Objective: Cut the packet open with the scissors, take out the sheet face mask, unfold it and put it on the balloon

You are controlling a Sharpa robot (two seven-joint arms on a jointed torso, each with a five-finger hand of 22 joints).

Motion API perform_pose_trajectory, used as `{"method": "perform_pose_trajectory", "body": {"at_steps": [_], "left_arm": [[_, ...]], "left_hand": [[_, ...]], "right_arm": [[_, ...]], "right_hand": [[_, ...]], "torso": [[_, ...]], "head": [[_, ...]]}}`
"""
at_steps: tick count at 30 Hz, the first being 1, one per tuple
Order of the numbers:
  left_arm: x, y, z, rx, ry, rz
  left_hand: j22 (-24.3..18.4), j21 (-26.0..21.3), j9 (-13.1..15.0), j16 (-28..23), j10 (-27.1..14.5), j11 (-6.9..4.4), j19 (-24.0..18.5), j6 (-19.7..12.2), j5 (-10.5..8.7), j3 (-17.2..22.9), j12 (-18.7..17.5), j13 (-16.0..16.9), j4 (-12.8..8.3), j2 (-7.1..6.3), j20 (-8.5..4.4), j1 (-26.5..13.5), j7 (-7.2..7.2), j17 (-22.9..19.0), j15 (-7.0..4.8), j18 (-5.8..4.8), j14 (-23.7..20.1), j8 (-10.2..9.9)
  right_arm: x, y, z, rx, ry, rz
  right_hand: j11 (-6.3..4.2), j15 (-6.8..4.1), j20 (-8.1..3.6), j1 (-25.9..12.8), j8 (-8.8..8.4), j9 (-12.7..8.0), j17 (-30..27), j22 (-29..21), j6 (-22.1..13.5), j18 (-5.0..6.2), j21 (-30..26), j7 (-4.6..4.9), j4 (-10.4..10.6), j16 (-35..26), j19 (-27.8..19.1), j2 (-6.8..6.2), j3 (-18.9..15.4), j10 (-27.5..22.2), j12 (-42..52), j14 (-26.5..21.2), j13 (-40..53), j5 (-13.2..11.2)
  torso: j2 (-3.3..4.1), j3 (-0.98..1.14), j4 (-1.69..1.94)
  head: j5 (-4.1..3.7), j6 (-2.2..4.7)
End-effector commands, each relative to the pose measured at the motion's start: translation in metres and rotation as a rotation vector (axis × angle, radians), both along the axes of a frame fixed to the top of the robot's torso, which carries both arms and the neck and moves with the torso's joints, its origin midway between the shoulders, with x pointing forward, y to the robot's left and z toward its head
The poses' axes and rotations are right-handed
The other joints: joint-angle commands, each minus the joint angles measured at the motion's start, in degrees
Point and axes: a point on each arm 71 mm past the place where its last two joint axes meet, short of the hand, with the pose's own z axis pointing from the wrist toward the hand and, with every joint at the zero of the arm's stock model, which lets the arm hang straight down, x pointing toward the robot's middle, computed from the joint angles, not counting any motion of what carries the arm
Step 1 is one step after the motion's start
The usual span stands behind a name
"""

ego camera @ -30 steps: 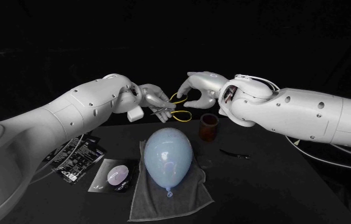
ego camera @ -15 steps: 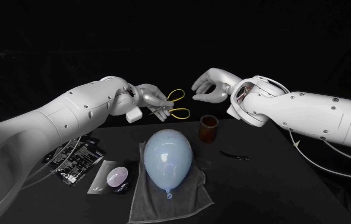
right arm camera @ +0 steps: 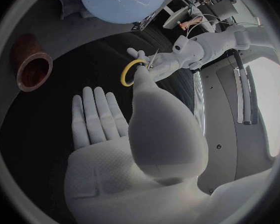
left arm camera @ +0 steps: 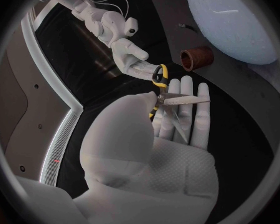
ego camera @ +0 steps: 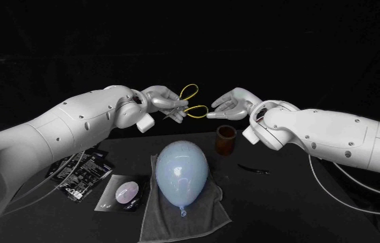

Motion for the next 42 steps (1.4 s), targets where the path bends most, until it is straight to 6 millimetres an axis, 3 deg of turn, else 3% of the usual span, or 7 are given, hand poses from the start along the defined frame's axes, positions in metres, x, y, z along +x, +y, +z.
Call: {"method": "perform_pose_trajectory", "body": {"at_steps": [1,9,24,29,33,38,42], "left_arm": [[0.0,-0.004,0.006,-0.073,-0.03,0.013],[-0.001,-0.006,0.005,-0.072,-0.027,0.003],[-0.008,-0.015,0.005,-0.07,-0.027,-0.035],[-0.009,-0.016,0.006,-0.07,-0.031,-0.035],[-0.008,-0.016,0.006,-0.069,-0.033,-0.032],[-0.008,-0.015,0.006,-0.064,-0.037,-0.031],[-0.008,-0.014,0.006,-0.047,-0.062,-0.028]], "left_hand": [[-0.07,-0.17,0.06,-0.35,0.23,-0.18,-0.01,0.36,0.19,3.72,-0.29,0.01,-3.43,0.02,0.27,-0.47,0.13,0.06,-0.11,0.79,0.0,0.23],[-0.07,-0.21,0.1,-0.4,0.22,-0.18,-0.05,0.34,0.19,3.79,-0.3,0.01,-3.46,-0.01,0.3,-0.52,0.13,0.08,-0.1,0.79,-0.05,0.24],[-0.09,-0.26,0.16,-0.45,0.2,-0.18,-0.13,0.31,0.19,3.87,-0.31,0.0,-3.5,-0.04,0.35,-0.57,0.13,0.1,-0.09,0.78,-0.11,0.24],[-0.09,-0.29,0.19,-0.48,0.19,-0.18,-0.18,0.3,0.19,3.92,-0.32,0.0,-3.53,-0.06,0.38,-0.6,0.13,0.11,-0.09,0.78,-0.14,0.24],[-0.1,-0.32,0.21,-0.5,0.18,-0.17,-0.21,0.29,0.19,3.94,-0.33,0.0,-3.54,-0.07,0.39,-0.62,0.14,0.12,-0.08,0.77,-0.15,0.25],[-0.16,-0.81,0.45,-1.27,-0.83,0.14,-0.98,-0.63,0.2,4.69,-0.71,-0.2,-3.98,-0.66,0.81,-0.95,0.35,0.15,0.28,0.72,-1.14,-0.18],[-0.25,-1.71,0.55,-2.7,-3.15,0.79,-2.43,-2.21,0.17,5.35,-0.9,-0.44,-4.64,-1.99,1.38,-1.22,0.81,-0.06,1.09,0.59,-3.15,-1.02]], "right_arm": [[-0.002,0.003,-0.005,0.069,0.034,-0.012],[-0.003,0.008,-0.007,0.118,0.037,-0.014],[-0.004,0.021,-0.007,0.254,0.057,0.021],[-0.004,0.021,-0.005,0.265,0.04,0.022],[-0.003,0.02,-0.004,0.248,0.016,0.013],[-0.003,0.016,-0.002,0.229,-0.03,-0.014],[-0.003,0.014,0.001,0.22,-0.06,-0.032]], "right_hand": [[0.16,-0.03,0.01,-1.1,0.6,-0.09,-0.03,-0.23,-0.77,-0.81,-0.43,3.79,0.08,-0.19,-0.37,-0.53,-2.45,-0.64,-0.1,-0.68,-0.02,-0.13],[0.14,-0.07,-0.02,-2.15,1.45,-0.03,0.2,-0.44,-0.88,-0.81,-0.56,3.82,0.01,0.46,0.21,1.8,-3.87,-0.4,0.15,-0.6,0.05,-0.19],[-1.87,-1.5,-0.01,2.49,5.04,0.47,1.04,-0.99,2.72,0.26,-0.98,1.64,-0.97,3.01,1.29,13.64,-0.45,4.86,1.76,1.91,0.14,-0.25],[-4.78,-3.37,-0.38,11.61,7.13,0.98,1.68,-0.69,6.69,1.13,-0.16,-1.49,-4.92,4.66,3.62,17.75,5.47,9.41,2.99,4.7,0.28,-0.11],[-6.17,-4.88,-1.73,16.25,8.94,1.99,2.0,0.31,9.58,1.1,1.93,-2.39,-9.48,5.61,6.94,16.26,16.08,14.91,3.49,8.98,0.14,-0.18],[-6.96,-5.68,-2.82,4.49,10.72,5.04,2.43,4.08,10.54,0.81,6.68,-3.09,-13.67,3.99,8.02,8.89,35.55,18.97,0.83,13.05,0.09,0.06],[-7.1,-6.01,-2.98,1.9,11.41,6.36,2.88,5.51,10.48,0.86,8.25,-3.17,-15.74,3.96,7.67,9.04,37.44,20.48,0.85,14.01,0.38,-0.2]], "torso": [[0.04,-0.04,0.02],[0.01,0.01,-0.03],[-0.01,0.01,-0.03],[-0.06,0.02,-0.05],[-0.02,0.04,-0.02],[0.01,0.02,-0.02],[0.01,0.02,-0.04]], "head": [[-0.01,-0.04],[0.01,-0.16],[-0.09,-0.41],[-0.07,-0.27],[-0.07,-0.24],[-0.05,-0.16],[-0.12,-0.1]]}}
